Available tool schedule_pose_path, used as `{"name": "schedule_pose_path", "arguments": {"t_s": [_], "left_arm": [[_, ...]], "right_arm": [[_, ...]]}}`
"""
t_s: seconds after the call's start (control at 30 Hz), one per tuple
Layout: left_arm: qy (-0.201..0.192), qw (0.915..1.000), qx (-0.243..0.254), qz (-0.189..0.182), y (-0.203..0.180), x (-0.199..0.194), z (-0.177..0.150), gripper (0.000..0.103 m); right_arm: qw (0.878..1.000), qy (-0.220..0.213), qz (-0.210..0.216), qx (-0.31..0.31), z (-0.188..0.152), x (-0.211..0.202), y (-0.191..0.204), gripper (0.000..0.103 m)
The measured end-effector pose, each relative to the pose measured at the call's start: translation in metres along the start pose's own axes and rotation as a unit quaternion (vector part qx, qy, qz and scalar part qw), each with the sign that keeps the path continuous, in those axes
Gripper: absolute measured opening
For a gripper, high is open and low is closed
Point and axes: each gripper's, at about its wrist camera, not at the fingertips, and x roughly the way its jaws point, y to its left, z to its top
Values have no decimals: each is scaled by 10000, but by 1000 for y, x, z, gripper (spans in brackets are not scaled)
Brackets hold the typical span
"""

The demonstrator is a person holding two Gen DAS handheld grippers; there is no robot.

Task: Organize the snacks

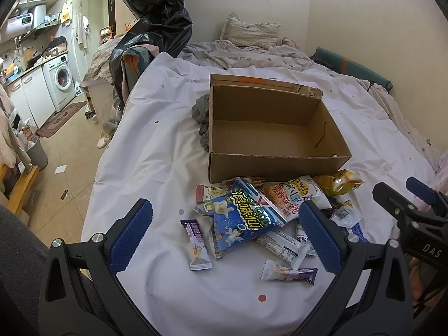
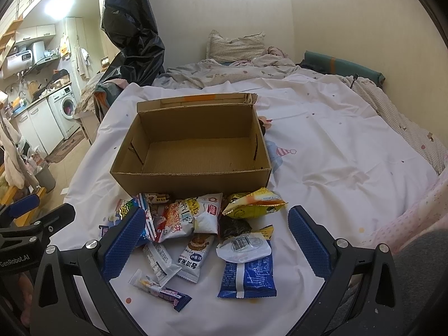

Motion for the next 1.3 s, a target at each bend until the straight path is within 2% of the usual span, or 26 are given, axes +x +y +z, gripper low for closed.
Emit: {"name": "schedule_pose_path", "arguments": {"t_s": [1.07,1.3], "left_arm": [[41,10000,-18,36,0,2,1,103],[388,9992,-47,-108,4,3,8,103]], "right_arm": [[10000,6,9,18,0,-1,-1,103],[9985,353,420,65,14,3,-7,103]]}}
